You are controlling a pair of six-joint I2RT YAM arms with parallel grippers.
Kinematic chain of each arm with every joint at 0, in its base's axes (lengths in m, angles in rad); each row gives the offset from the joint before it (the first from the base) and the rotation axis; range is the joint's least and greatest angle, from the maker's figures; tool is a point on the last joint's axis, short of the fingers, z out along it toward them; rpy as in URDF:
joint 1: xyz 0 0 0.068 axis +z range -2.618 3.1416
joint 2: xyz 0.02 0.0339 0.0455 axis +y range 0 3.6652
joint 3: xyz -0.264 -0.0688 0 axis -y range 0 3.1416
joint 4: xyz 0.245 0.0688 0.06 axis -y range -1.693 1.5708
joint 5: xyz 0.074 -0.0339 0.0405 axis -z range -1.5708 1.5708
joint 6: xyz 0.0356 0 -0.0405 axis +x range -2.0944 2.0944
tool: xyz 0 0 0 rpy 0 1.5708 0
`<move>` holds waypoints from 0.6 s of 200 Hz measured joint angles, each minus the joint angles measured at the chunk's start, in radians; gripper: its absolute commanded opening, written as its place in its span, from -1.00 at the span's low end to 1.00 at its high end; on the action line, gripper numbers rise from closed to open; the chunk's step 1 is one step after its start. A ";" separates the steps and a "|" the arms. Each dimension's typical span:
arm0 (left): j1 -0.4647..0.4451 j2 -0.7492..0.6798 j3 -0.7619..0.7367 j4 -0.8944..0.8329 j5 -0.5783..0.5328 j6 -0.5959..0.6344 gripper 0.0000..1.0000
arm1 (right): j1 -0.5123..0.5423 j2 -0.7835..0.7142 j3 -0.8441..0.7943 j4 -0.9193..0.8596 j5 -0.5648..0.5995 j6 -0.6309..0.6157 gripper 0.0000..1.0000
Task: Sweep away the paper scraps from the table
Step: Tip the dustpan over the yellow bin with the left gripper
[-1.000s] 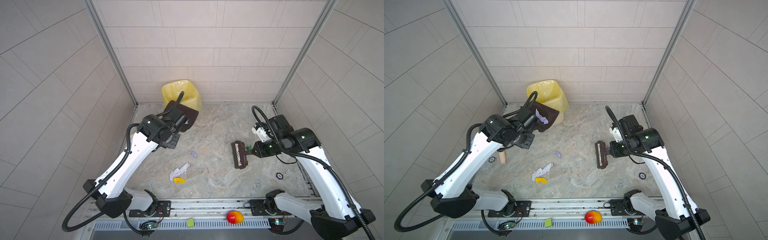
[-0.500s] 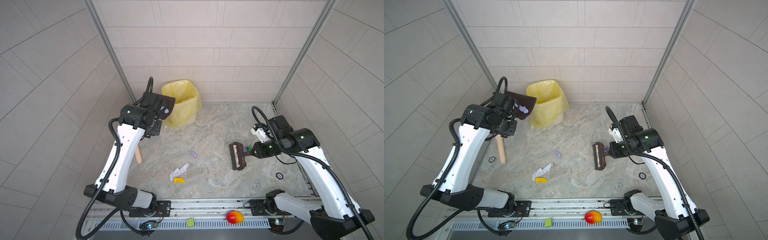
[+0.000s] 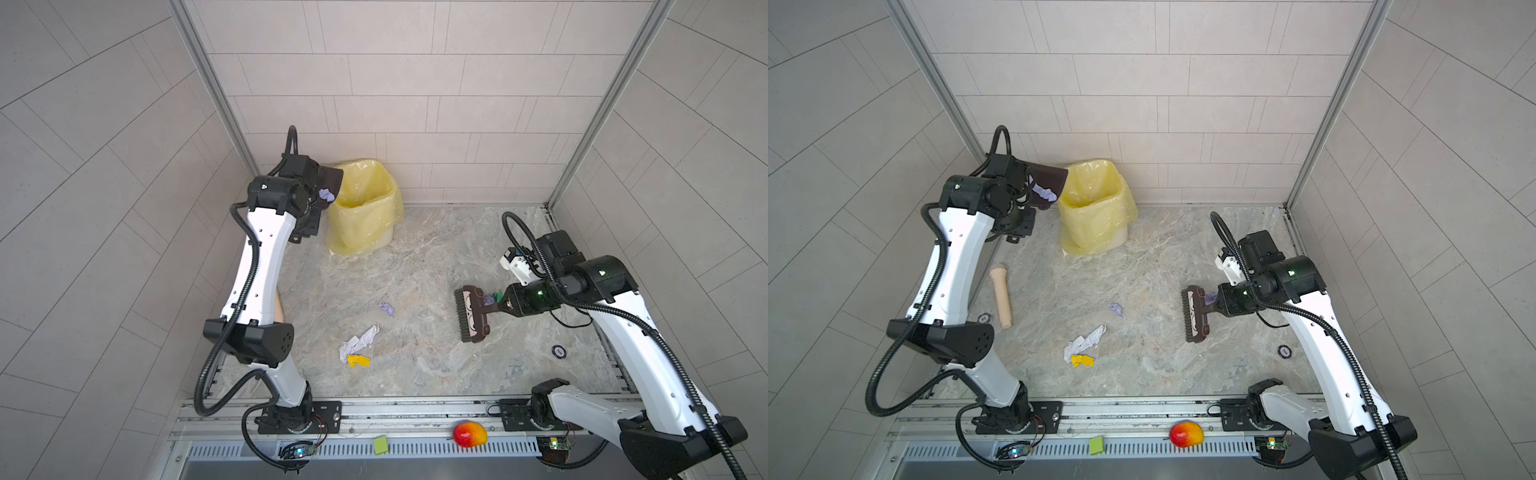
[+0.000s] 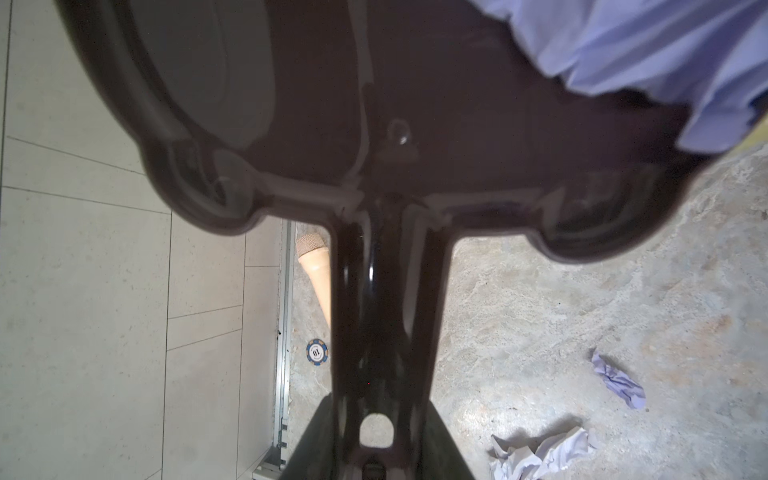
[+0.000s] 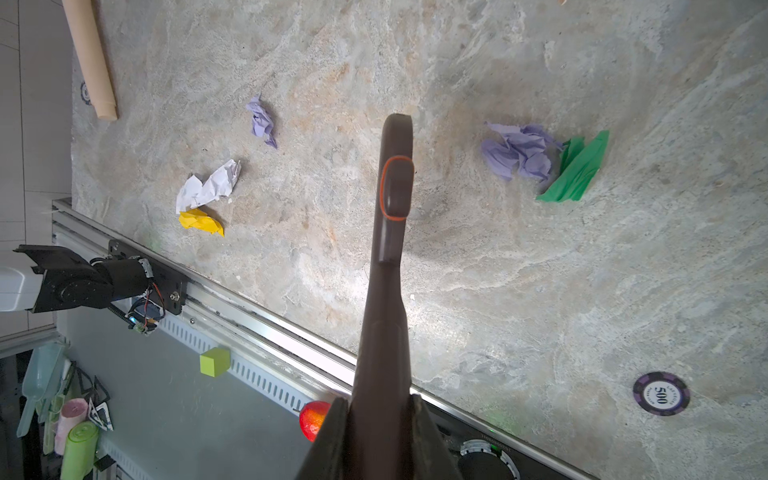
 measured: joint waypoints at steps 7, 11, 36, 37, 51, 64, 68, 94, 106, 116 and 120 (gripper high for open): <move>-0.002 0.024 0.018 0.000 -0.010 0.005 -1.00 | 0.000 0.002 0.000 -0.004 0.000 -0.001 -1.00; -0.002 0.039 0.030 0.000 -0.016 0.010 -1.00 | 0.000 0.002 0.000 -0.005 0.000 -0.001 -1.00; -0.018 0.113 0.088 -0.001 -0.073 0.040 -1.00 | 0.000 0.010 0.000 -0.016 -0.003 -0.003 -1.00; -0.018 0.115 0.091 -0.001 -0.077 0.042 -1.00 | 0.000 0.011 0.000 -0.016 -0.003 -0.003 -1.00; -0.033 0.148 0.122 -0.001 -0.119 0.063 -1.00 | 0.000 0.016 0.000 -0.018 -0.008 -0.002 -1.00; -0.051 0.174 0.146 0.000 -0.154 0.082 -1.00 | 0.000 0.020 0.000 -0.021 -0.015 -0.002 -1.00; -0.056 0.180 0.153 0.000 -0.164 0.090 -1.00 | 0.000 0.021 0.000 -0.022 -0.017 -0.001 -1.00; -0.088 0.226 0.192 0.002 -0.229 0.129 -1.00 | 0.000 0.031 0.006 -0.033 -0.019 0.003 -1.00; -0.103 0.243 0.198 0.007 -0.264 0.146 -1.00 | 0.000 0.037 0.014 -0.040 -0.019 0.005 -1.00; -0.114 0.257 0.205 0.008 -0.293 0.159 -1.00 | 0.000 0.042 0.022 -0.045 -0.019 0.005 -1.00; -0.119 0.264 0.208 0.010 -0.306 0.169 -1.00 | 0.000 0.043 0.026 -0.047 -0.020 0.005 -1.00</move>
